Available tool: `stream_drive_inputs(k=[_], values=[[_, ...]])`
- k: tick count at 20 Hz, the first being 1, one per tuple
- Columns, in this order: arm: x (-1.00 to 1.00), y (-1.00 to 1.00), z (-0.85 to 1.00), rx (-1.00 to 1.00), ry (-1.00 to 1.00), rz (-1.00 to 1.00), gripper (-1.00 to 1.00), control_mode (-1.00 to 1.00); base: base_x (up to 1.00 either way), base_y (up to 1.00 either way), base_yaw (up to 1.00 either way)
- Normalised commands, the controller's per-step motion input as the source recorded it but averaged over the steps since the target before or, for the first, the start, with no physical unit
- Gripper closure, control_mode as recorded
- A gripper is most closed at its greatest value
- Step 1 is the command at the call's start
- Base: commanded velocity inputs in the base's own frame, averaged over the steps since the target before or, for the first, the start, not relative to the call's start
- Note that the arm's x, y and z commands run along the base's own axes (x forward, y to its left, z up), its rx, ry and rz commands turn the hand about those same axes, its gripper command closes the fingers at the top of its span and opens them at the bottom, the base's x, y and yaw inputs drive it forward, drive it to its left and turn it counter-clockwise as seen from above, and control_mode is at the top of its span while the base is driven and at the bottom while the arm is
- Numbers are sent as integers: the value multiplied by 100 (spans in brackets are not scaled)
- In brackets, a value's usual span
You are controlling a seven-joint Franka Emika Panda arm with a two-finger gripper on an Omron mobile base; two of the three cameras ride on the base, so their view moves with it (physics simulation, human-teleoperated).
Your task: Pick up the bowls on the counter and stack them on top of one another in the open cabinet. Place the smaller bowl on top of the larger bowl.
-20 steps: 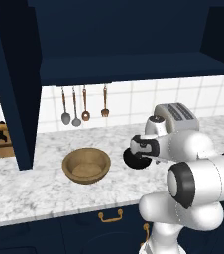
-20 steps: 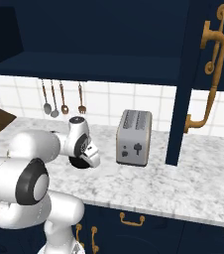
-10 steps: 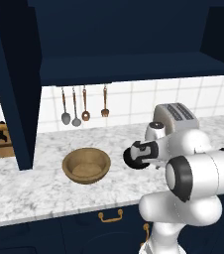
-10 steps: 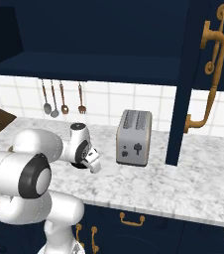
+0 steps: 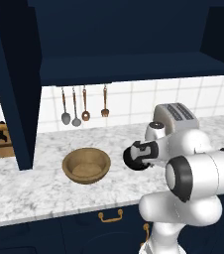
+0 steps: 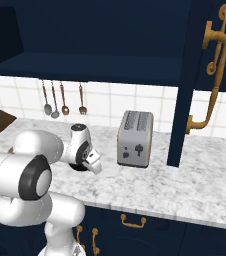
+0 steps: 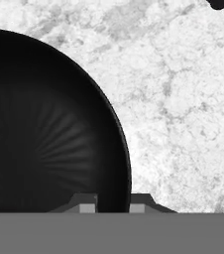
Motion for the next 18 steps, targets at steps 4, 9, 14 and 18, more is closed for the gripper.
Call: stream_drive_inputs(k=[4, 9, 14, 18], values=[[-1, 0, 34, 0, -4, 0, 100, -100, 0, 0, 0], [-40, 0, 90, 1, -22, 0, 100, -100, 0, 0, 0], [-28, 23, 92, 0, -16, 0, 100, -100, 0, 0, 0], [0, 99, 32, 0, 0, 1, 100, -100, 0, 0, 0]])
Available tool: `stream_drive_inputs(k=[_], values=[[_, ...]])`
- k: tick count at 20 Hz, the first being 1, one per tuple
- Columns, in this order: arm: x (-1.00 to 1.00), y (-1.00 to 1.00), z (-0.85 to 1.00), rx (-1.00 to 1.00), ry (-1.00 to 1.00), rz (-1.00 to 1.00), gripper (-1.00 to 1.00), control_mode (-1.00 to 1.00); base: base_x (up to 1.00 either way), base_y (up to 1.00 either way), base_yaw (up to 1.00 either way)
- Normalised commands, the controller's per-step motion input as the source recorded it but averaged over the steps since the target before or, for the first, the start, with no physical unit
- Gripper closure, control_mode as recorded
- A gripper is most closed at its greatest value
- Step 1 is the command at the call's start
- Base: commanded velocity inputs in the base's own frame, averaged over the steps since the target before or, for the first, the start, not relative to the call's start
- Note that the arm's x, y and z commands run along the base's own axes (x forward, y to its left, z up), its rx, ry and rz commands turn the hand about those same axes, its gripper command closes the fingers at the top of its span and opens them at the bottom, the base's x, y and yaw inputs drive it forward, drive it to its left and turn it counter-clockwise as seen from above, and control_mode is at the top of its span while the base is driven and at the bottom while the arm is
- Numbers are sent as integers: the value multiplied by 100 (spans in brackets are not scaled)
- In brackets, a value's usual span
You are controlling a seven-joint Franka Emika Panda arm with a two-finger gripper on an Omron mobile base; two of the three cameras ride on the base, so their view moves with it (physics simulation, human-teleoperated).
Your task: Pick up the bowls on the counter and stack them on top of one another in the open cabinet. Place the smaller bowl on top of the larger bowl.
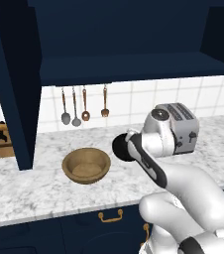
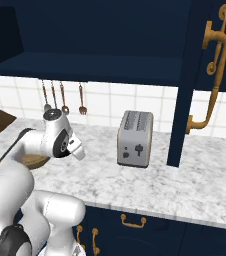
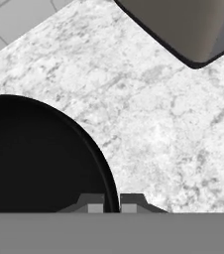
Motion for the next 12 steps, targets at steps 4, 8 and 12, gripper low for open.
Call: stream_drive_inputs(k=[4, 8, 12], values=[[0, 100, 36, 0, 0, 0, 100, -100, 0, 0, 0], [14, 92, 11, 0, 0, 3, 100, -100, 0, 0, 0], [7, 58, -4, 0, 0, 7, 100, -100, 0, 0, 0]])
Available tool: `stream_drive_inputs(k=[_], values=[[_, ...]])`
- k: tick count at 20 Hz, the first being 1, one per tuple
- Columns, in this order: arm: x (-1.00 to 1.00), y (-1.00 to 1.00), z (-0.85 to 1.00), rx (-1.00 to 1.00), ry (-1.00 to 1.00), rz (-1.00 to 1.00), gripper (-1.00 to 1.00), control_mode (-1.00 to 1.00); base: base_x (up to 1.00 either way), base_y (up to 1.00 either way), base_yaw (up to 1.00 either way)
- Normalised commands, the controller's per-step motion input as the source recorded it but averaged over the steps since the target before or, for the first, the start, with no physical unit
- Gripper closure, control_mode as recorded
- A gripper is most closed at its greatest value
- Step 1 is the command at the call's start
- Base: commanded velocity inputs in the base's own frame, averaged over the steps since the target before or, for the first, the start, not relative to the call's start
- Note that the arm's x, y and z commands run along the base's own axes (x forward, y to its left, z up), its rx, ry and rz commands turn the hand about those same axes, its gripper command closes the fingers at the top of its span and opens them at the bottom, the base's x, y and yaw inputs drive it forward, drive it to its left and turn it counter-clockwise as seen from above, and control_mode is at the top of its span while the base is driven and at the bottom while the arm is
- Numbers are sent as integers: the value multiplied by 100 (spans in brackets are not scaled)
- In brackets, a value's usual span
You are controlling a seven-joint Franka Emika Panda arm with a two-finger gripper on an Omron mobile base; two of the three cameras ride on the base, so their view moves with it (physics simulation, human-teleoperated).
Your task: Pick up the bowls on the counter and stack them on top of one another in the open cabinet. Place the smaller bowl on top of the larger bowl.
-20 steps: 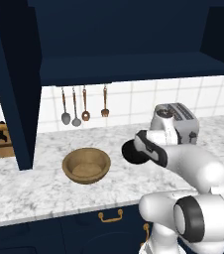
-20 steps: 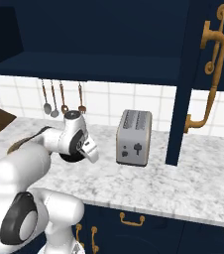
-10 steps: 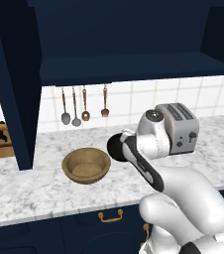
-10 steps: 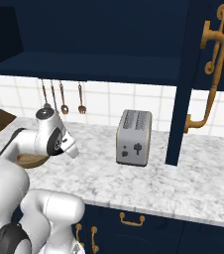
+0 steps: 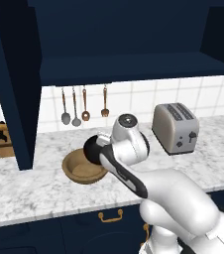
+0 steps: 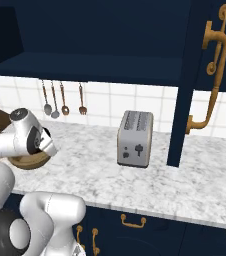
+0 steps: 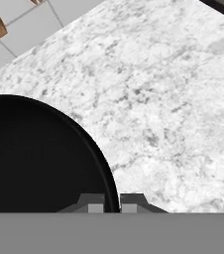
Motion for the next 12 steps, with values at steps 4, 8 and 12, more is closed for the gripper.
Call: stream_drive_inputs(k=[4, 8, 12], values=[[7, 54, -2, 0, 1, 7, 100, -100, 0, 0, 0], [22, 48, -36, -2, 3, 7, 100, -100, 0, 0, 0], [31, 29, -56, -2, 2, 5, 100, -100, 0, 0, 0]])
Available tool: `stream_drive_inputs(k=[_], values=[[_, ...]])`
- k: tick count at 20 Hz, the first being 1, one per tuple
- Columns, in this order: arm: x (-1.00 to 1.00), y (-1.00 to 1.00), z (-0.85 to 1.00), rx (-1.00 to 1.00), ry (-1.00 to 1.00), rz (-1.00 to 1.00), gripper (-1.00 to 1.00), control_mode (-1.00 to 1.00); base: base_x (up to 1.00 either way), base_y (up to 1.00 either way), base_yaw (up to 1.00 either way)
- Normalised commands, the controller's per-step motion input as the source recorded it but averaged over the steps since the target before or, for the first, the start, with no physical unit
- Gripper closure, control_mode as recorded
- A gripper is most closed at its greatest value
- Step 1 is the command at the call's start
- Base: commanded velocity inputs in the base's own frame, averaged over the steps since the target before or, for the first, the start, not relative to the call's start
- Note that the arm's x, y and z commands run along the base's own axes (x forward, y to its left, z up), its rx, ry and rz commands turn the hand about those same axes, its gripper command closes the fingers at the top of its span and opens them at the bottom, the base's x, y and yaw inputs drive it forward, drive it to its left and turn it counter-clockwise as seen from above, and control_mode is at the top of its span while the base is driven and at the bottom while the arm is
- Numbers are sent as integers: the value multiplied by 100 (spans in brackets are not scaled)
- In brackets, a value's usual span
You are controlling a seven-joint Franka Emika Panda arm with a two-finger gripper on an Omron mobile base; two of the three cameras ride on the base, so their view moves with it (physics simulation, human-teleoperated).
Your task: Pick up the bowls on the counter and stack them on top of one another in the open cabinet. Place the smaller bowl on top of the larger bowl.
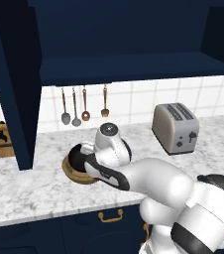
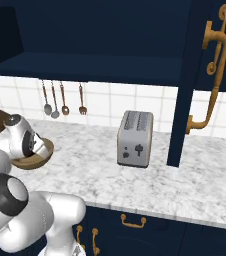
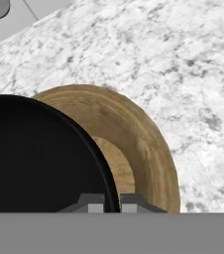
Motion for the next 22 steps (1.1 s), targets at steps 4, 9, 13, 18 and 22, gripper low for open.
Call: stream_drive_inputs(k=[4, 9, 13, 18, 22], values=[[45, 4, -32, 0, 0, 2, -100, -100, 0, 0, 0], [24, 0, 11, 0, 0, 0, -100, -100, 0, 0, 0], [0, -49, 4, 1, 18, 0, -100, -100, 0, 0, 0], [0, -44, -12, 2, 15, 0, -100, -100, 0, 0, 0], [1, 2, -68, -8, 16, 4, -100, -100, 0, 0, 0]])
